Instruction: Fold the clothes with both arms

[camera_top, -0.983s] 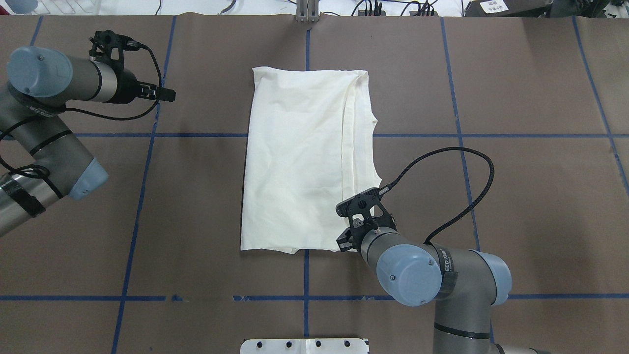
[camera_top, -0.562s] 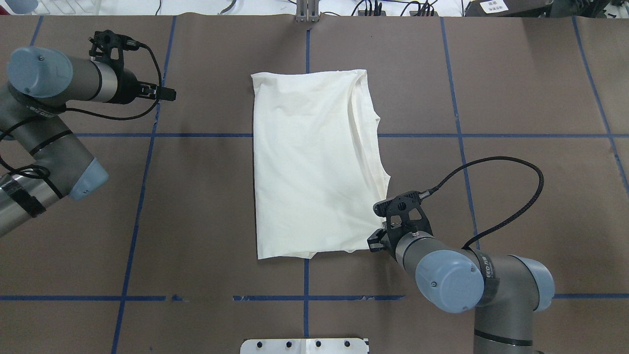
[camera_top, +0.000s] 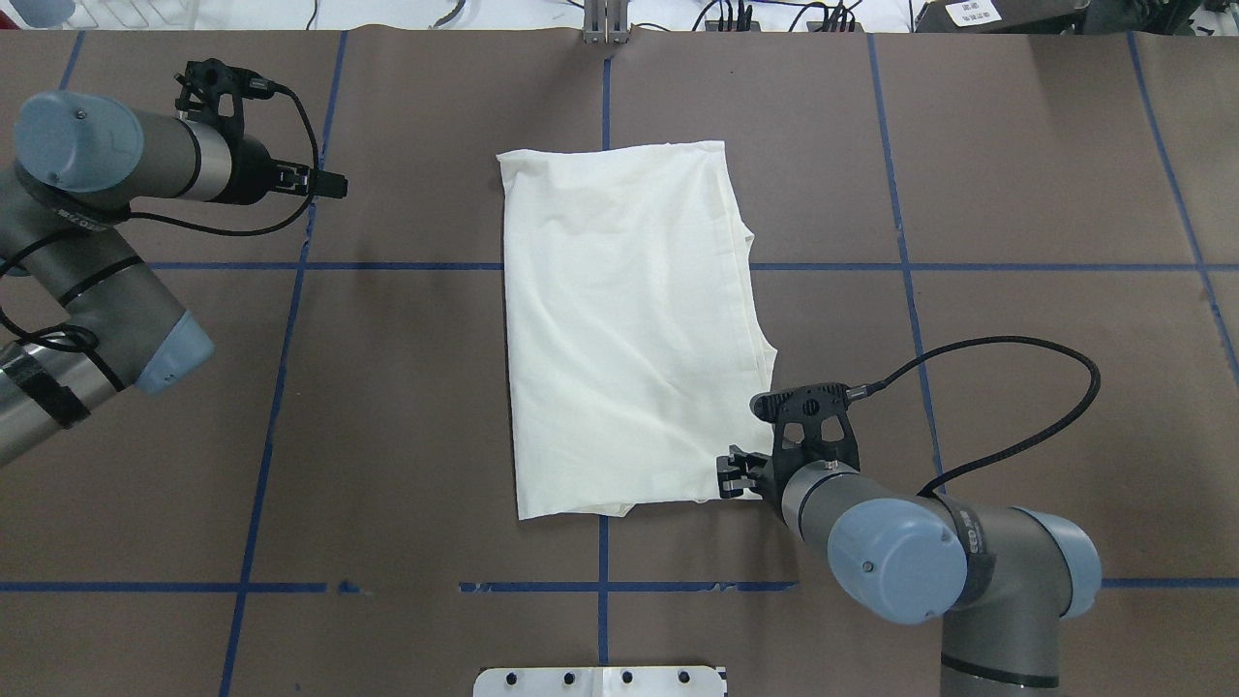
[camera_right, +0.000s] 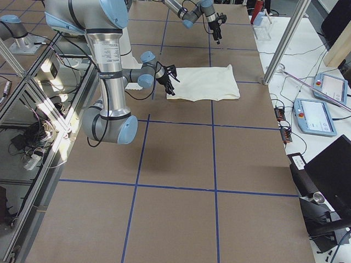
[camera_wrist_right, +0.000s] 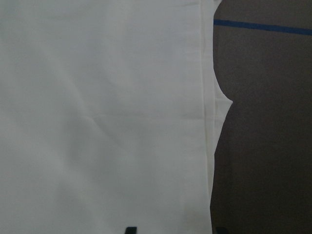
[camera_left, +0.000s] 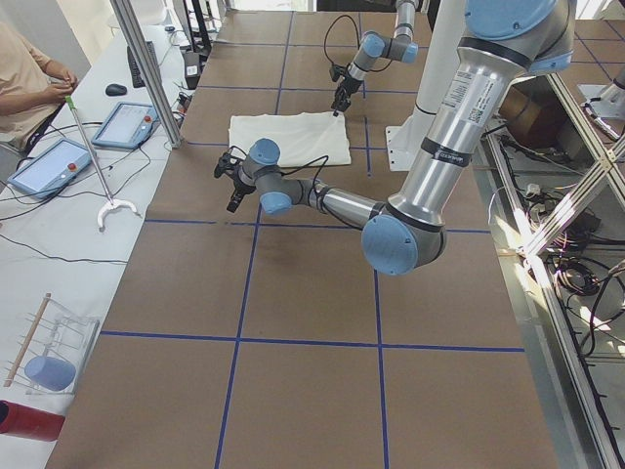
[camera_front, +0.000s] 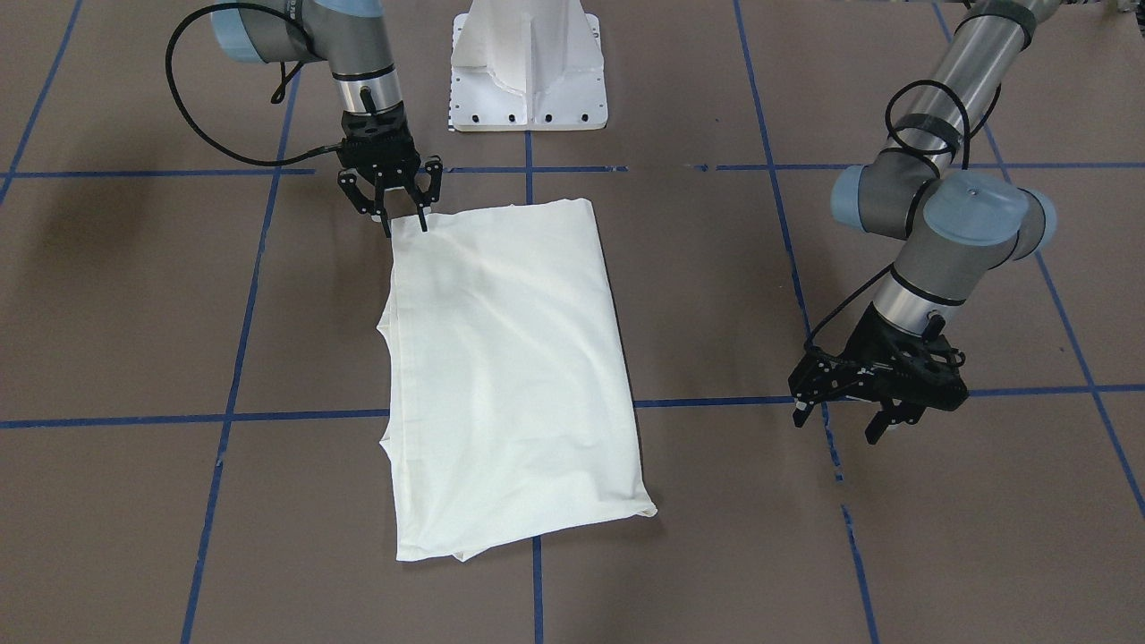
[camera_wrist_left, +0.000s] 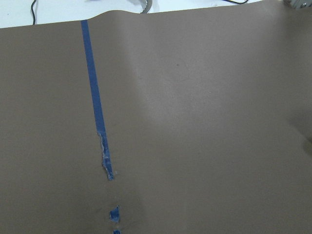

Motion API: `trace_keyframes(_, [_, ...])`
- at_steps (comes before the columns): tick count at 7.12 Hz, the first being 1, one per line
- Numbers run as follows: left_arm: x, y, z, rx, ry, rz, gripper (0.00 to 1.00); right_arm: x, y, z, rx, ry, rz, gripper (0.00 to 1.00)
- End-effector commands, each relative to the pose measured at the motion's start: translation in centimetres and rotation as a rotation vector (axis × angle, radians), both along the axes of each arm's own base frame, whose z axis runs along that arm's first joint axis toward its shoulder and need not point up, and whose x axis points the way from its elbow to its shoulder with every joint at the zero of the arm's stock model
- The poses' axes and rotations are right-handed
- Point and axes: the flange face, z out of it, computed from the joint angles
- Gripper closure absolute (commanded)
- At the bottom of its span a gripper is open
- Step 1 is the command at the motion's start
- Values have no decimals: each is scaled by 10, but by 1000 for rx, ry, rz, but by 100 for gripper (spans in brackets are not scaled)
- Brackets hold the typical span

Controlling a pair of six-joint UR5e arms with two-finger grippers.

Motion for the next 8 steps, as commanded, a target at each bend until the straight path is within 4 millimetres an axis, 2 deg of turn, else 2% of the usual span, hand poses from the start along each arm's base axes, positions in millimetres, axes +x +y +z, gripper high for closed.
trace_keyframes(1, [10,17,-34,-58,105,2,0,38,-35,-17,-79,-208,1,0])
trace_keyframes(2, [15,48,-51,-94,171,9,0,55,-47,-21,-161,-268,57,0])
trace_keyframes(3, [25,93,-78,-162,274,19,0,77,-50,-16,-224,-301,116,0])
trace_keyframes(4, [45,140,-105,-249,345,24,0,93,-50,-18,-272,-334,144,0])
trace_keyframes(5, [79,189,-135,-323,337,6,0,104,-54,-25,-315,-399,140,0])
trace_keyframes(6, [102,232,-161,-400,343,2,0,108,-55,-22,-337,-413,150,0])
trace_keyframes(7, [134,269,-159,-478,359,-29,0,110,-54,-24,-368,-452,168,0])
trace_keyframes(8, [159,296,-157,-523,379,-71,19,110,-55,-23,-370,-453,176,0])
